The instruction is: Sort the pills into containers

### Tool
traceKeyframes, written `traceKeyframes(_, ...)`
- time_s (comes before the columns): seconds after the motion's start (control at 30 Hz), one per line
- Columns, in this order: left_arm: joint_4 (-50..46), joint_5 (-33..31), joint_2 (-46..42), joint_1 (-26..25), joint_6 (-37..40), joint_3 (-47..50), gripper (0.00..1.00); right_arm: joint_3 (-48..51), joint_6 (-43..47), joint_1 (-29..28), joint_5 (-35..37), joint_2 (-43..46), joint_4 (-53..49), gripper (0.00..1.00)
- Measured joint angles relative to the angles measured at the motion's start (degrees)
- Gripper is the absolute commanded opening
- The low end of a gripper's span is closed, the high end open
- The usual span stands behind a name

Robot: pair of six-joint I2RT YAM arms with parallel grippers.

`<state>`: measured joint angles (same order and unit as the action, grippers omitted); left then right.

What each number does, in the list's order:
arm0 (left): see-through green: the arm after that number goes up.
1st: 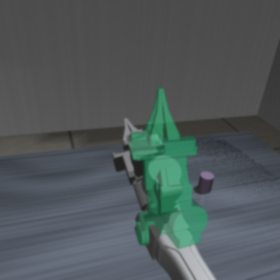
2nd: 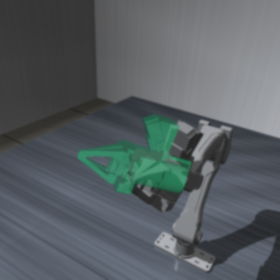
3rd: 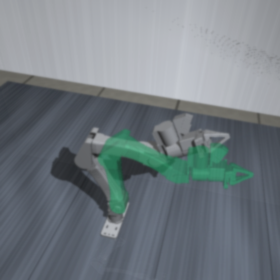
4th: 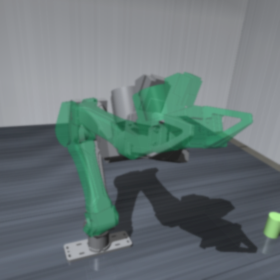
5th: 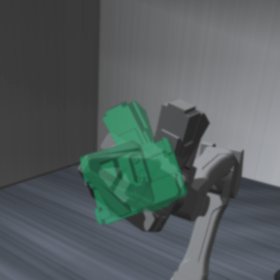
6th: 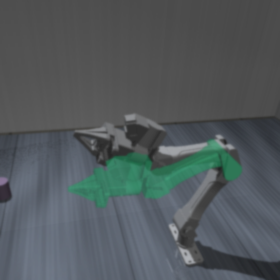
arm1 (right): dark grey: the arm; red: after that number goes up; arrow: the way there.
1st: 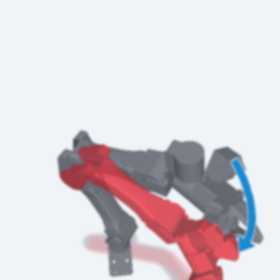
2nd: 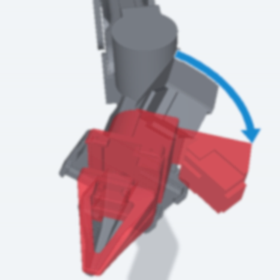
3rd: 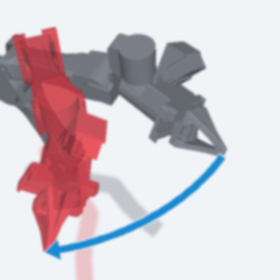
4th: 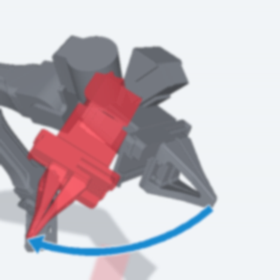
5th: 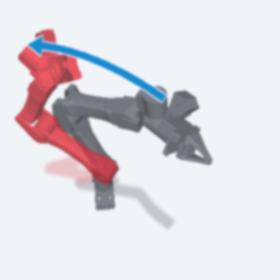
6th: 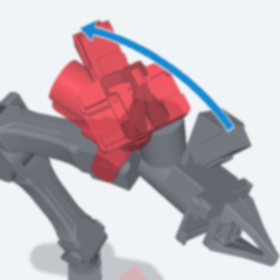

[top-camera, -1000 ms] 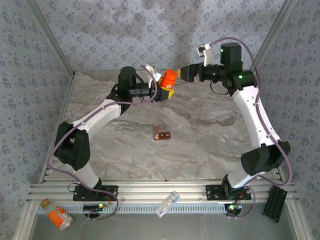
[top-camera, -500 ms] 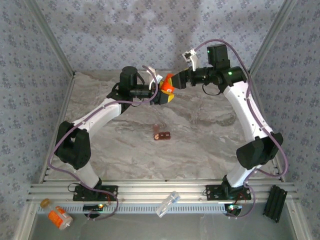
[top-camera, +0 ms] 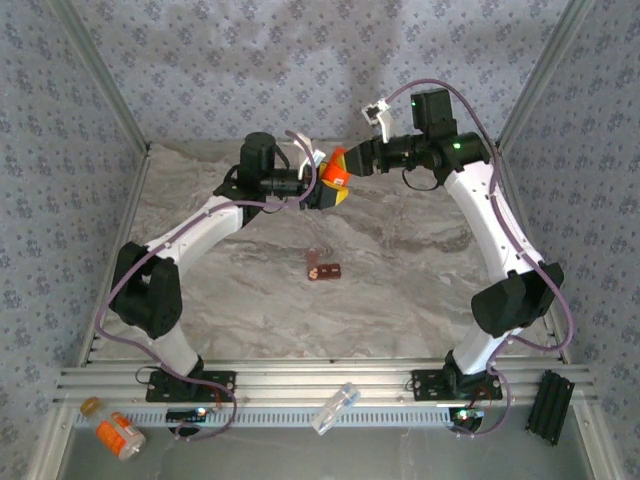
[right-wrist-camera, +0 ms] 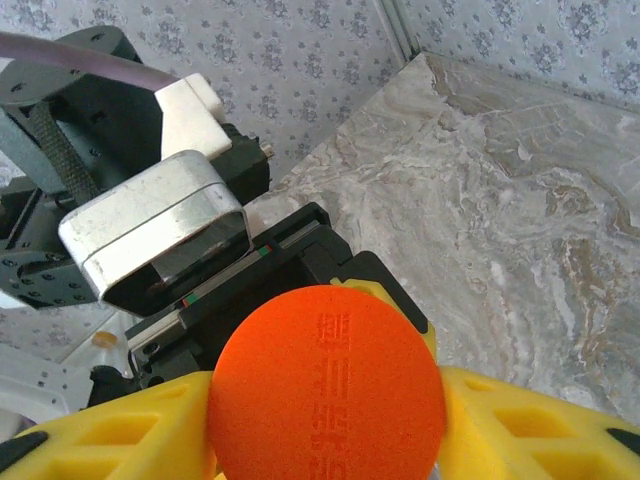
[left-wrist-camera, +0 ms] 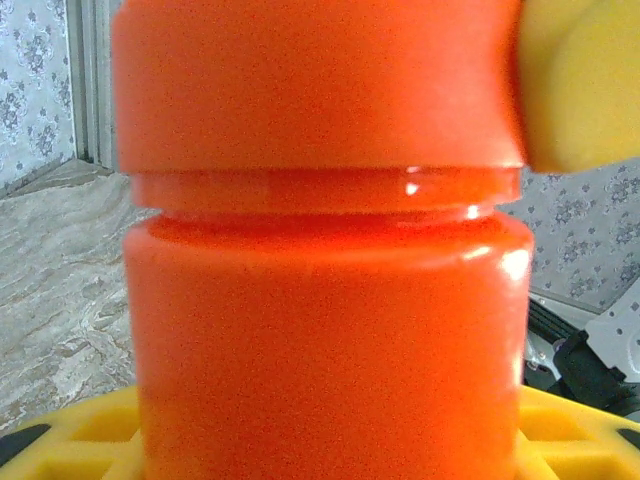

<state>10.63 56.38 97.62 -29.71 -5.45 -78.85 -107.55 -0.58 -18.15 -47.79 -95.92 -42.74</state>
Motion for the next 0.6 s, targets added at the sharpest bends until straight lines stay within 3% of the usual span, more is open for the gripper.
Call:
traceKeyframes(0.27,-1.81,-3.08,0.11,0.04,0.44,-0.13,0.0,1.03,-4.7,-1.31,5.27,0.02,1.57,0.45)
traceKeyframes(0.6,-0.55,-20.13,0.11,-2.32,3.39,5.25,0.0,9.46,-22.97,-5.84,22.62,0.9,9.79,0.45)
